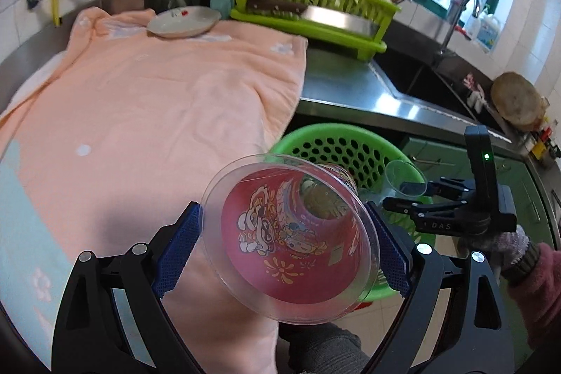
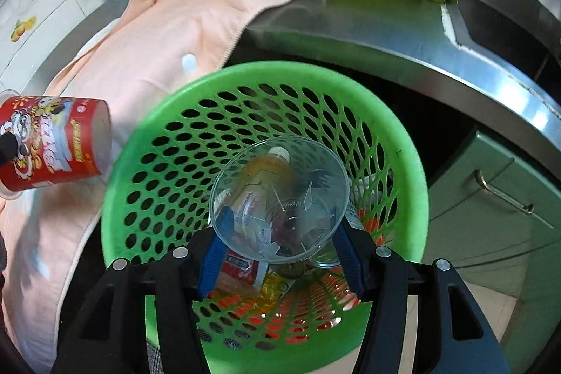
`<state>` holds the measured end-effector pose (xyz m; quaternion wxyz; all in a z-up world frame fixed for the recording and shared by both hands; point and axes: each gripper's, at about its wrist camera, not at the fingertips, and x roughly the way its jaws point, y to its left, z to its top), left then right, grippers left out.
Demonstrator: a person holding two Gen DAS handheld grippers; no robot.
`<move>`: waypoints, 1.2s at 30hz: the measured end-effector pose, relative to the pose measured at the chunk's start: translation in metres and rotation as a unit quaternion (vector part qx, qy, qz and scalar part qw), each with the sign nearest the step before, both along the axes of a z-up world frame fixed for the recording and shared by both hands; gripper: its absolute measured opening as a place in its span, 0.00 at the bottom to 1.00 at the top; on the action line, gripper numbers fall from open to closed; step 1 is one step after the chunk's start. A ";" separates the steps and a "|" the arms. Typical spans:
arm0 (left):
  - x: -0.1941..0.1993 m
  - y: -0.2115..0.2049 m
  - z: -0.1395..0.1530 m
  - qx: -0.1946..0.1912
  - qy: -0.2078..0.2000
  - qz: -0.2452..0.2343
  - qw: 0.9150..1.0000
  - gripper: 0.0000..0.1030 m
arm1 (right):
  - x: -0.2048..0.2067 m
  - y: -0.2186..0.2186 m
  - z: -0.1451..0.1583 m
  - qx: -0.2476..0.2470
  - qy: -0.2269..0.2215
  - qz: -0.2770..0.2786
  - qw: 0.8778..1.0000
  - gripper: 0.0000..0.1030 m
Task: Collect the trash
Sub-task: 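Drop the clear plastic cup into the green basket with the right gripper while the left carries the red cup, then carry the red printed cup over the green basket and open the left gripper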
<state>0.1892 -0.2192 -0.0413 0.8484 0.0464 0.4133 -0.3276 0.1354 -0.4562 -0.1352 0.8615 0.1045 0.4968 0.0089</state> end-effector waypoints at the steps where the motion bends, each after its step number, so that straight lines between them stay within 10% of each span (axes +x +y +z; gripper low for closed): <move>1: 0.001 -0.004 -0.003 0.006 0.001 0.002 1.000 0.86 | 0.001 -0.001 -0.002 0.002 0.002 0.000 1.000 0.53; 21: 0.011 -0.064 -0.048 0.100 -0.007 0.022 0.995 0.87 | -0.012 -0.006 0.010 0.025 -0.024 -0.003 0.999 0.68; 36: 0.001 -0.062 -0.048 0.091 -0.005 0.017 0.996 0.88 | -0.040 -0.001 0.032 0.022 -0.056 -0.032 0.998 0.76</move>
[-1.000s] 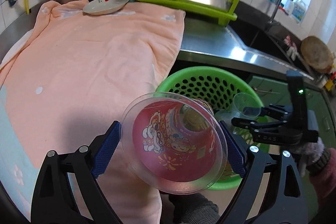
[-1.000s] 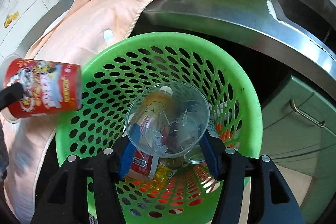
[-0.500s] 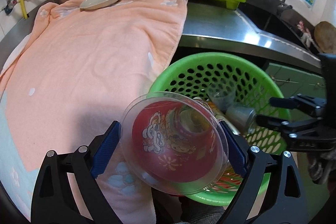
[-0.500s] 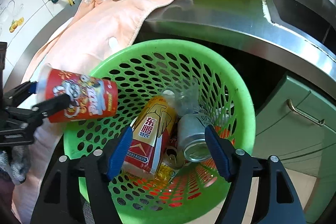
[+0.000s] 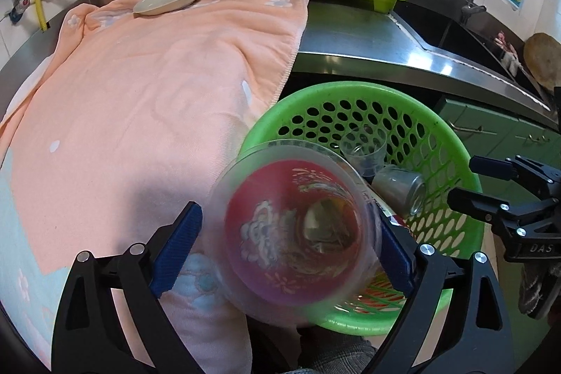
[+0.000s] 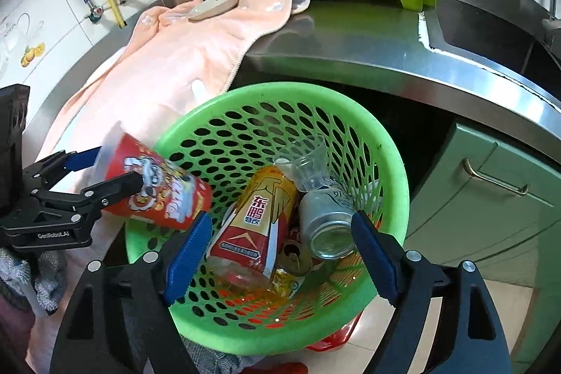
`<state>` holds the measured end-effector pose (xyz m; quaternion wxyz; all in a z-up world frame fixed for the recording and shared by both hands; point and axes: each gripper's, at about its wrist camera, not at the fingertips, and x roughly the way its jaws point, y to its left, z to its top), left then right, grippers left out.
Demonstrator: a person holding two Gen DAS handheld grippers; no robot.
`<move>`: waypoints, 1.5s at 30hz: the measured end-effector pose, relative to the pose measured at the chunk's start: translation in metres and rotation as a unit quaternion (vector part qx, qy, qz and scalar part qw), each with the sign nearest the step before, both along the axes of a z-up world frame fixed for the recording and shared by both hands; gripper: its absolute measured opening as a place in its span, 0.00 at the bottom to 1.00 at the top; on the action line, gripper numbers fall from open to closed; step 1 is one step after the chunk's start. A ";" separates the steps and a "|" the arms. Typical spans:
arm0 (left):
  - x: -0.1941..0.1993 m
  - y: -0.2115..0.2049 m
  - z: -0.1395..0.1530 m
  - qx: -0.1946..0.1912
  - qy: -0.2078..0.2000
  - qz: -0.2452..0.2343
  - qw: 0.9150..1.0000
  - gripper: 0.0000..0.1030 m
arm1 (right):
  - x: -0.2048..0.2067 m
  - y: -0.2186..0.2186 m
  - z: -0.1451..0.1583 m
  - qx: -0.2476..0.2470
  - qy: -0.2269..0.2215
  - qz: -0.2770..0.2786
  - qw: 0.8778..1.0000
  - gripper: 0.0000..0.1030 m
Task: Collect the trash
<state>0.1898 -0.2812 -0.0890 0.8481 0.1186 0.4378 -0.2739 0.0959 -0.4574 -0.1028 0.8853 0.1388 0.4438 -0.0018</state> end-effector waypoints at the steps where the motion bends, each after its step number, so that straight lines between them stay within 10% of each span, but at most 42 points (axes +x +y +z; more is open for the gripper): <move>1: -0.001 0.001 0.000 -0.003 0.001 -0.001 1.000 0.89 | -0.002 0.001 0.001 0.001 -0.002 -0.001 1.000 0.76; 45: -0.114 0.164 0.094 -0.048 -0.128 0.139 0.981 0.95 | -0.096 0.092 0.062 -0.020 -0.070 -0.043 0.996 0.91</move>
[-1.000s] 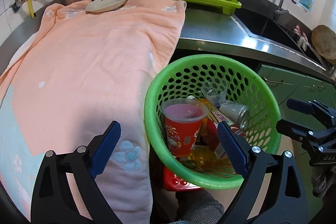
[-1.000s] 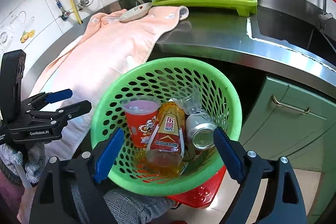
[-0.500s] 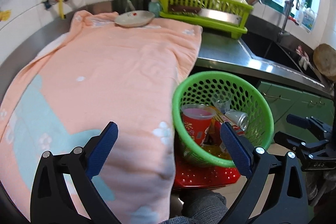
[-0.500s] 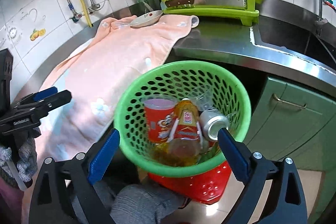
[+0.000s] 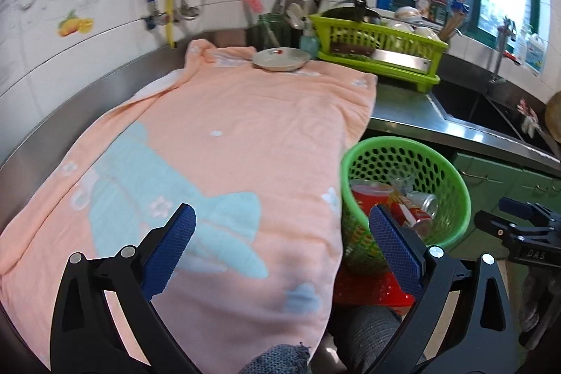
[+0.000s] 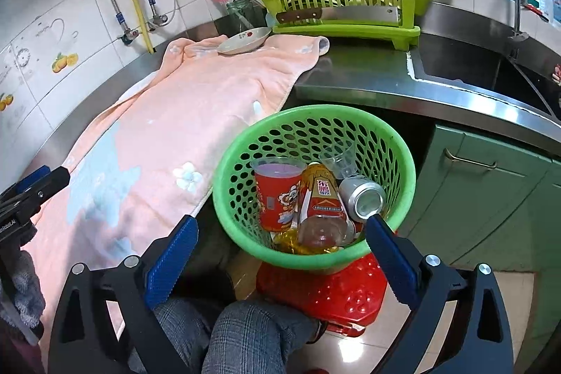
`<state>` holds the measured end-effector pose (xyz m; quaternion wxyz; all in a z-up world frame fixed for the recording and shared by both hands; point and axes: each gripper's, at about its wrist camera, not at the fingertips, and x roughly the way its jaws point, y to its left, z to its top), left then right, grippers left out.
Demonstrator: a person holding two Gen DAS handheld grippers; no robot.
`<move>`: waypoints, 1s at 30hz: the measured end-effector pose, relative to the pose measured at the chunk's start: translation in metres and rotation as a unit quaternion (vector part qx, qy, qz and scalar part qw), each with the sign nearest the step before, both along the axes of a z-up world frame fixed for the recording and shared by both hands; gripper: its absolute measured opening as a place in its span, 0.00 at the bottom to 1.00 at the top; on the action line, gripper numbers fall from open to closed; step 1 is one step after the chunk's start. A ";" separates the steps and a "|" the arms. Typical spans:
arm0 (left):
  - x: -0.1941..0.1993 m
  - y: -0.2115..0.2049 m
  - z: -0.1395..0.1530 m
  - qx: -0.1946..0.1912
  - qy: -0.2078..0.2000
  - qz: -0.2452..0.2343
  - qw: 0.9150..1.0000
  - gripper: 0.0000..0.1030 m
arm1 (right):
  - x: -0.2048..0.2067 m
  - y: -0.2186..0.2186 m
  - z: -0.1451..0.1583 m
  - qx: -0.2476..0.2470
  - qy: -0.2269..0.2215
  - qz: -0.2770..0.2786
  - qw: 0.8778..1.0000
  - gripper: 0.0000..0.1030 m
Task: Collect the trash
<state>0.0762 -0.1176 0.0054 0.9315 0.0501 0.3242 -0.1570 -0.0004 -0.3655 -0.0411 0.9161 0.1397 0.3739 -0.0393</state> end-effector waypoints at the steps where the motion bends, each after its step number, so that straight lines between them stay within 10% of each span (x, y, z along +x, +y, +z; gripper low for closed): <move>1: -0.003 0.005 0.000 -0.002 0.002 0.007 1.000 0.95 | -0.001 0.001 0.001 0.000 0.001 -0.002 1.000 0.91; 30: -0.023 0.013 -0.007 -0.004 -0.001 0.015 1.000 0.95 | -0.015 0.021 0.020 -0.021 -0.006 0.009 1.000 0.92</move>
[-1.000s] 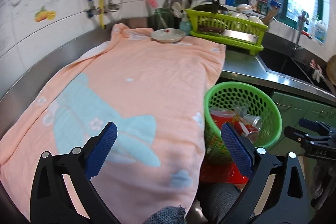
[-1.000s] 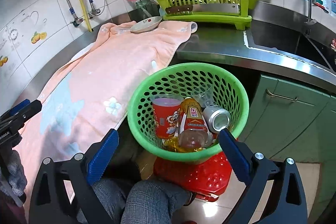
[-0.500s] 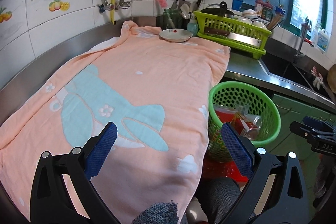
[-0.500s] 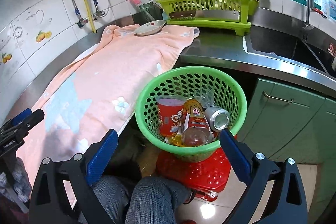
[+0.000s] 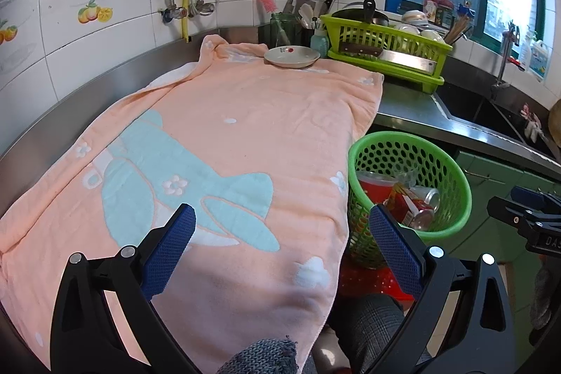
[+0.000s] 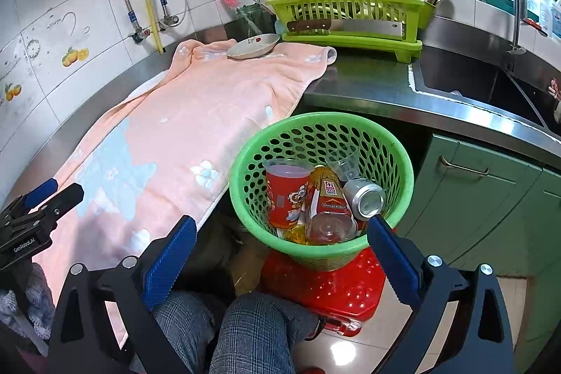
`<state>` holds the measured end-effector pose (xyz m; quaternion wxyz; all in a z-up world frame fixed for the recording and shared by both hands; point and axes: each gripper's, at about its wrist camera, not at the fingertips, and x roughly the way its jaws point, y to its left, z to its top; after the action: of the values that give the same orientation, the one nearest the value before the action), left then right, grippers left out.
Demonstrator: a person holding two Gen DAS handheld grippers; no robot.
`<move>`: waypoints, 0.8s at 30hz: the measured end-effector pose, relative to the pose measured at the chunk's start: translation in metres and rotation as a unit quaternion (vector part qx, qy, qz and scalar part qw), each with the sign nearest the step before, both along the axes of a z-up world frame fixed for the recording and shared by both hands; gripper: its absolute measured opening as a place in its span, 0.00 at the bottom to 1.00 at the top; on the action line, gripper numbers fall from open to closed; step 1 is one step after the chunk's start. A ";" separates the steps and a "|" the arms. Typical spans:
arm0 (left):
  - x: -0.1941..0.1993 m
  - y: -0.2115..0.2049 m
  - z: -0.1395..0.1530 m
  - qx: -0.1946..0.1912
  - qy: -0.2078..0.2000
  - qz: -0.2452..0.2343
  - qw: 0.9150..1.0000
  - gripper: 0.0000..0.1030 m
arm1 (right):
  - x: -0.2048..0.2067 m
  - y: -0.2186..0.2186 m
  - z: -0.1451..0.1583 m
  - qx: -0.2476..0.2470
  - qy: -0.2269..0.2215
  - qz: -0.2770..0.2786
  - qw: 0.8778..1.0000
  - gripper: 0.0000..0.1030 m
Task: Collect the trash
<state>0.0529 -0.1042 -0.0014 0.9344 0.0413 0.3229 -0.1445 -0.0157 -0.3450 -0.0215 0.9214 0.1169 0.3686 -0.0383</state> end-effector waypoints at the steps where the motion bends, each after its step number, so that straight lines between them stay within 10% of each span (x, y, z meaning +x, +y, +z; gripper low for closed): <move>1: 0.000 0.000 0.000 0.000 0.000 0.001 1.000 0.95 | 0.001 0.000 0.000 0.000 0.000 0.000 1.000 0.92; 24: -0.009 -0.001 0.008 0.003 -0.024 0.012 1.000 0.95 | -0.008 0.007 0.016 -0.026 -0.020 -0.005 0.999 0.92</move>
<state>0.0440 -0.1048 0.0070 0.9436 0.0434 0.3012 -0.1309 -0.0236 -0.3381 -0.0054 0.9312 0.0954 0.3482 -0.0499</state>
